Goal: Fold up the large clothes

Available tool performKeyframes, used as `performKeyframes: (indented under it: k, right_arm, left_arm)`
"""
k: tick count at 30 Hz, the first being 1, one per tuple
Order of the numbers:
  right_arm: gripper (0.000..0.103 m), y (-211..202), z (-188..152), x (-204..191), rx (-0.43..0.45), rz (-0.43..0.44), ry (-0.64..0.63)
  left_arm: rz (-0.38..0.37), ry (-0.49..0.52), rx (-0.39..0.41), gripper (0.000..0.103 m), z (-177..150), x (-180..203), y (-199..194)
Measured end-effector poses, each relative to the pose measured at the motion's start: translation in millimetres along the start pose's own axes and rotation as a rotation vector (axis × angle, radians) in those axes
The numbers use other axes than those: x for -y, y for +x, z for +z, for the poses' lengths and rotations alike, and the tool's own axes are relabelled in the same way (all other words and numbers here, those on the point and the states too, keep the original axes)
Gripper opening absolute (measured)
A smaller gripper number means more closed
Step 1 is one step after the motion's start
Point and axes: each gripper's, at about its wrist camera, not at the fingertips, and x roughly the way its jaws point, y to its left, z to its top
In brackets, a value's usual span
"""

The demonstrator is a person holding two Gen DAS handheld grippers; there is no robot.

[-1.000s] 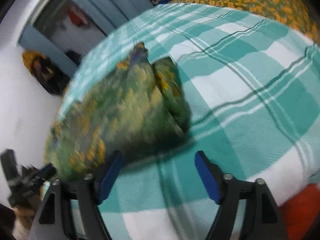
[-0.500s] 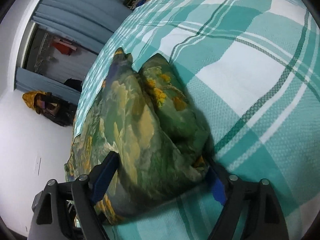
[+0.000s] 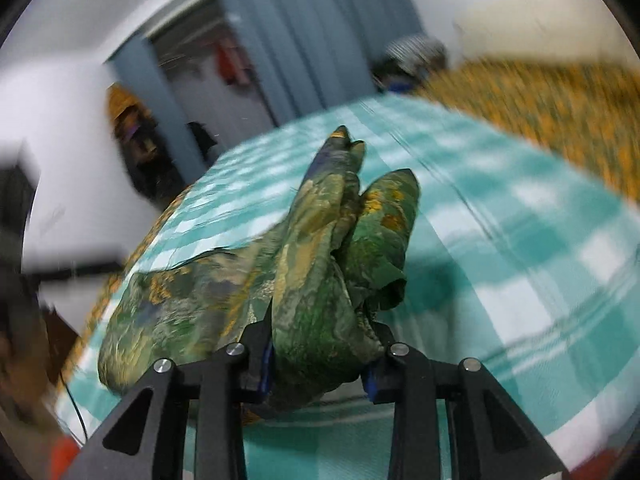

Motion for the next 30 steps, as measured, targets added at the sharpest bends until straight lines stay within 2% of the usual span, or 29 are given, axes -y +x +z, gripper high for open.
performKeyframes:
  k: [2,5,8,10,12,13,14,16,17,18,20,22,27,28,30]
  right_arm:
    - [0.033,-7.4,1.6,-28.7,0.029,-0.007,-0.117]
    - [0.033,-15.4,-2.8,-70.6,0.058,-0.011,-0.279]
    - [0.033,-21.1,-12.0,-97.5,0.076,-0.006,-0.401]
    - [0.033,-27.1,-21.3,-116.6,0.092,0.009,-0.491]
    - [0.033,-29.3,-25.1,-127.5,0.100,0.022,-0.536]
    - [0.033,-28.7,-26.6,-132.1,0.102,0.030,-0.550]
    - [0.033,-28.1,-27.0,-132.8,0.094,0.039,-0.545]
    - [0.038,-26.2,-24.6,-127.2,0.062,0.072,-0.501]
    - [0.043,-28.3,-22.6,-122.9,0.054,0.107,-0.467]
    - [0.053,-31.0,-19.3,-117.2,0.046,0.149,-0.433]
    - [0.061,-39.2,-15.1,-108.5,0.040,0.230,-0.371]
    - [0.061,-41.5,-13.0,-100.6,0.032,0.267,-0.322]
    - [0.060,-13.4,-11.7,-91.9,-0.067,0.260,-0.248]
    - [0.057,-4.7,-10.8,-92.7,-0.090,0.269,-0.235]
    - [0.041,10.8,-8.5,-98.7,-0.133,0.279,-0.239]
  left_arm:
    - [0.003,0.081,-0.035,0.098,10.4,18.4,5.6]
    - [0.073,0.175,-0.063,0.098,19.2,37.6,13.8]
    - [0.118,0.202,-0.114,0.098,23.5,42.1,23.7]
    - [0.175,0.219,-0.145,0.096,20.1,41.8,29.7]
    - [0.207,0.220,-0.147,0.063,18.6,36.4,35.4]
    - [0.195,0.204,-0.154,0.045,15.6,32.0,35.4]
    - [0.163,0.179,-0.157,0.036,13.8,24.0,33.0]
    - [0.144,0.161,-0.146,0.033,10.2,6.9,23.4]
    - [0.152,0.160,-0.137,0.033,9.1,-1.3,18.5]
    - [0.162,0.148,-0.131,0.033,7.4,-14.3,11.9]
    - [0.158,0.088,-0.130,0.032,0.6,-49.5,-1.5]
    - [0.163,0.034,-0.132,0.032,-8.1,-82.6,-9.4]
    - [0.169,-0.135,-0.134,0.032,-45.2,-166.1,-26.6]
    - [0.178,-0.154,-0.133,0.033,-52.4,-175.8,-28.2]
    - [0.189,-0.204,-0.132,0.033,-68.7,-198.9,-31.3]
